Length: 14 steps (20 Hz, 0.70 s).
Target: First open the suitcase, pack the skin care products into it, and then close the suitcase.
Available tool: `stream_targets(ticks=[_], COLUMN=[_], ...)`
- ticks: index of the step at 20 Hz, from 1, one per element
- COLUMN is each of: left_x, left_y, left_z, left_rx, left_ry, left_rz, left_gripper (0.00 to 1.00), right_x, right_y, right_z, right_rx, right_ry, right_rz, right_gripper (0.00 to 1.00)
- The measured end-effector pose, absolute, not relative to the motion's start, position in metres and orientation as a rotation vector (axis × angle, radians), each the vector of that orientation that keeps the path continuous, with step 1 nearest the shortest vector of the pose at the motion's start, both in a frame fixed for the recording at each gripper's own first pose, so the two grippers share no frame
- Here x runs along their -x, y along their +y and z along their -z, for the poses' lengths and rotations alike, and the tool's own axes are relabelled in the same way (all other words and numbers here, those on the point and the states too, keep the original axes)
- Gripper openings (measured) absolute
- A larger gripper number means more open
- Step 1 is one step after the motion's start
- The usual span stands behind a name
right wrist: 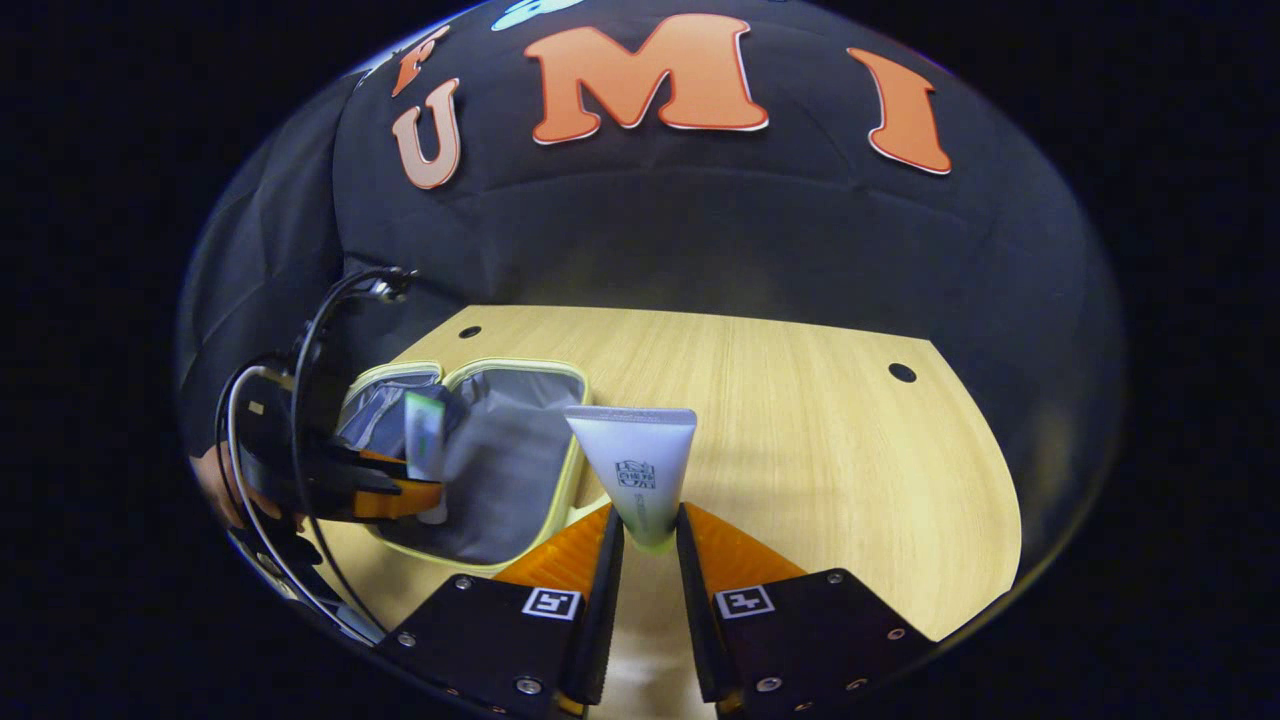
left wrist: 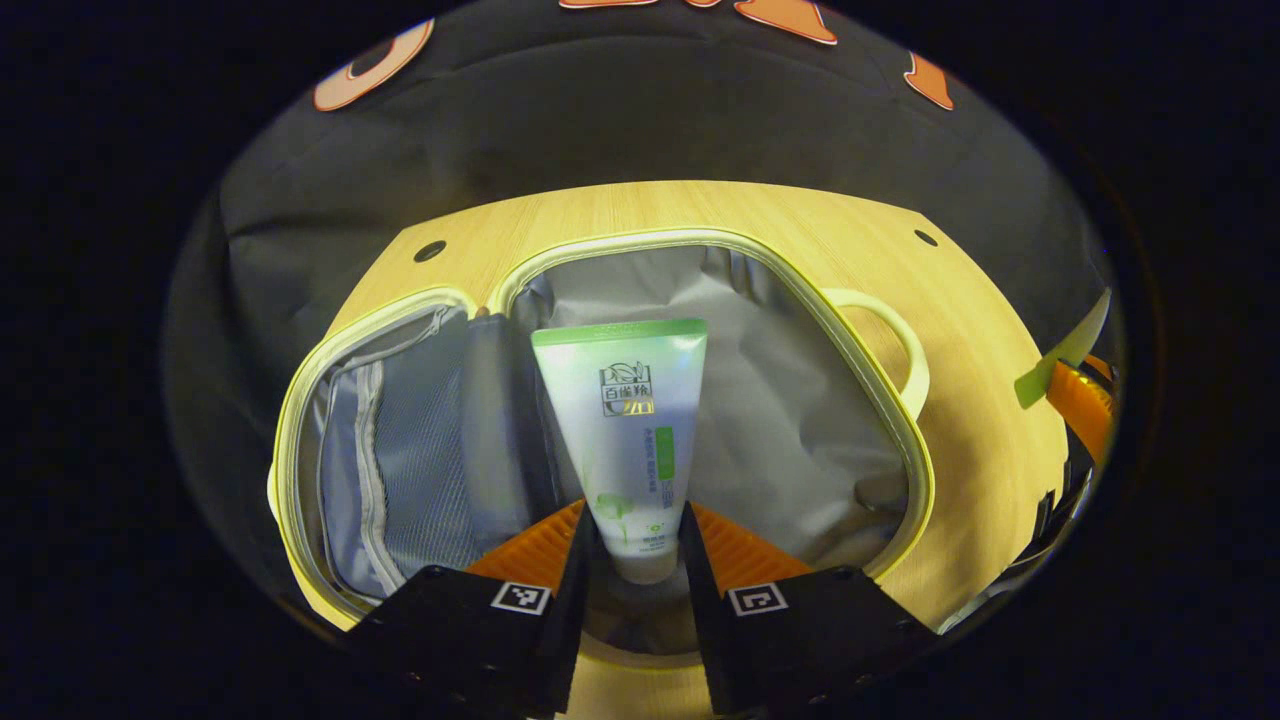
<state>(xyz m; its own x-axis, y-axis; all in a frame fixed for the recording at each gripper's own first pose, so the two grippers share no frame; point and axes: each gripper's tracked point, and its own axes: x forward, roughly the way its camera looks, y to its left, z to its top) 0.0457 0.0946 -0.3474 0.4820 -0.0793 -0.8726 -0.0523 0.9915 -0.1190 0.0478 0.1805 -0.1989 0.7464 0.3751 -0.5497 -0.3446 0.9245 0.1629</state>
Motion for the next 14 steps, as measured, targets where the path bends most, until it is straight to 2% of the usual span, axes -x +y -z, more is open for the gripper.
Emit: stream_targets(ticks=[4, 8, 11, 14], left_x=[-0.055, -0.075, -0.075, -0.071], left_y=[0.091, 0.094, 0.090, 0.109], left_z=[0.380, 0.381, 0.371, 0.346], left_rx=[0.141, 0.116, 0.160, 0.147], left_ry=[1.167, 1.112, 1.057, 0.957], left_rz=[0.014, 0.010, 0.048, -0.017], left_gripper=[0.50, 0.49, 0.57, 0.61], right_x=[-0.041, -0.040, -0.045, -0.052], right_y=[0.204, 0.211, 0.217, 0.232], right_z=[0.200, 0.196, 0.197, 0.198], right_rx=[-0.080, -0.093, -0.098, -0.099], right_ry=[0.661, 0.688, 0.716, 0.747], right_rz=[-0.360, -0.331, -0.318, -0.327], right_gripper=[0.35, 0.35, 0.35, 0.35])
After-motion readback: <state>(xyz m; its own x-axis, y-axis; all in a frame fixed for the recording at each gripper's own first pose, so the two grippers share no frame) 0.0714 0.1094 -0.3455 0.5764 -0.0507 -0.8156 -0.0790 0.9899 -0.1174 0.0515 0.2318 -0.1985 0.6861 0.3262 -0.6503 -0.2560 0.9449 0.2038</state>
